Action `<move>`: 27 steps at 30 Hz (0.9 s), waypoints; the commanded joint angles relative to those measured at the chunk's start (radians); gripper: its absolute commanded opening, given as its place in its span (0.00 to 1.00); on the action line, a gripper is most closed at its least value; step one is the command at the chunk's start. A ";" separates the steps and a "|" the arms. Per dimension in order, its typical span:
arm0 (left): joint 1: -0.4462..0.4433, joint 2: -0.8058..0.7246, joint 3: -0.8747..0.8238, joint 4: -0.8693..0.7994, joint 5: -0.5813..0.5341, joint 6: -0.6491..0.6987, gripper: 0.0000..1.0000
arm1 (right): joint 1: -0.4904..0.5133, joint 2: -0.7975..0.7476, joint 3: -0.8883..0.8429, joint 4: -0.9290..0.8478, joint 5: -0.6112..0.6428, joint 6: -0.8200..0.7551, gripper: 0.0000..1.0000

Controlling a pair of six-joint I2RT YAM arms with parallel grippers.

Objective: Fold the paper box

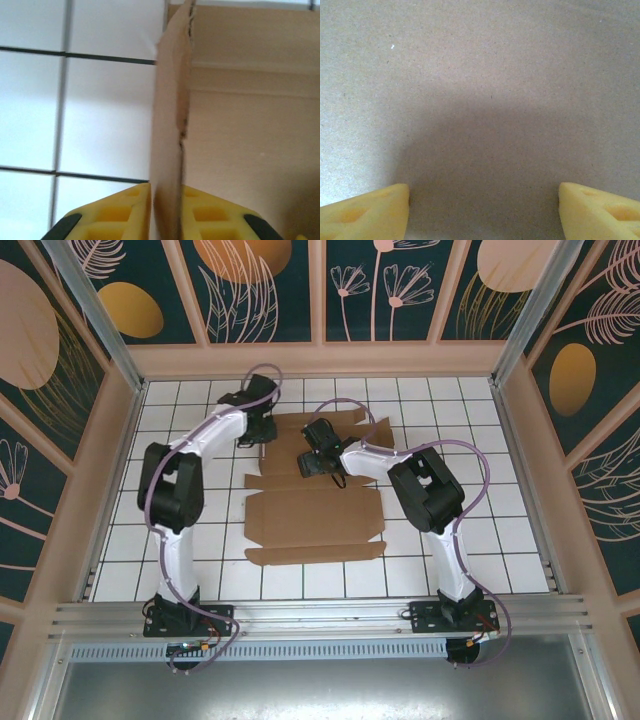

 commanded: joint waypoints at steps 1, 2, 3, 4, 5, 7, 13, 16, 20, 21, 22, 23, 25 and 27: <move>0.046 -0.053 -0.072 0.043 0.010 0.016 0.11 | 0.007 0.092 -0.074 -0.158 -0.055 0.010 0.74; 0.050 -0.060 -0.087 0.050 0.001 0.023 0.07 | 0.007 0.092 -0.074 -0.158 -0.056 0.010 0.74; 0.050 -0.061 -0.098 0.054 -0.014 0.028 0.02 | 0.007 0.093 -0.072 -0.159 -0.055 0.010 0.74; 0.050 -0.062 -0.106 0.056 -0.025 0.032 0.00 | 0.007 0.095 -0.071 -0.160 -0.056 0.010 0.73; 0.051 -0.060 -0.113 0.058 -0.037 0.035 0.00 | 0.007 0.096 -0.068 -0.161 -0.056 0.010 0.73; 0.050 -0.051 -0.118 0.058 -0.057 0.031 0.00 | 0.007 0.098 -0.066 -0.163 -0.055 0.010 0.73; -0.019 0.038 -0.048 -0.002 -0.210 -0.013 0.00 | 0.010 0.115 -0.050 -0.176 -0.034 0.014 0.72; -0.086 0.129 0.053 -0.091 -0.337 -0.050 0.00 | 0.011 0.124 -0.040 -0.182 -0.010 0.017 0.71; -0.144 0.242 0.178 -0.191 -0.443 -0.105 0.00 | 0.012 0.128 -0.034 -0.189 0.002 0.023 0.71; -0.150 0.257 0.193 -0.215 -0.461 -0.115 0.00 | 0.011 0.128 -0.034 -0.189 0.003 0.024 0.71; -0.153 0.265 0.201 -0.229 -0.469 -0.122 0.00 | 0.012 0.128 -0.033 -0.189 0.004 0.026 0.71; -0.153 0.266 0.201 -0.232 -0.469 -0.127 0.00 | 0.012 0.127 -0.034 -0.189 0.004 0.026 0.71; -0.153 0.252 0.193 -0.224 -0.462 -0.127 0.03 | 0.011 0.126 -0.036 -0.189 0.004 0.027 0.71; -0.151 0.204 0.163 -0.174 -0.446 -0.115 0.11 | 0.012 0.123 -0.042 -0.184 -0.002 0.026 0.71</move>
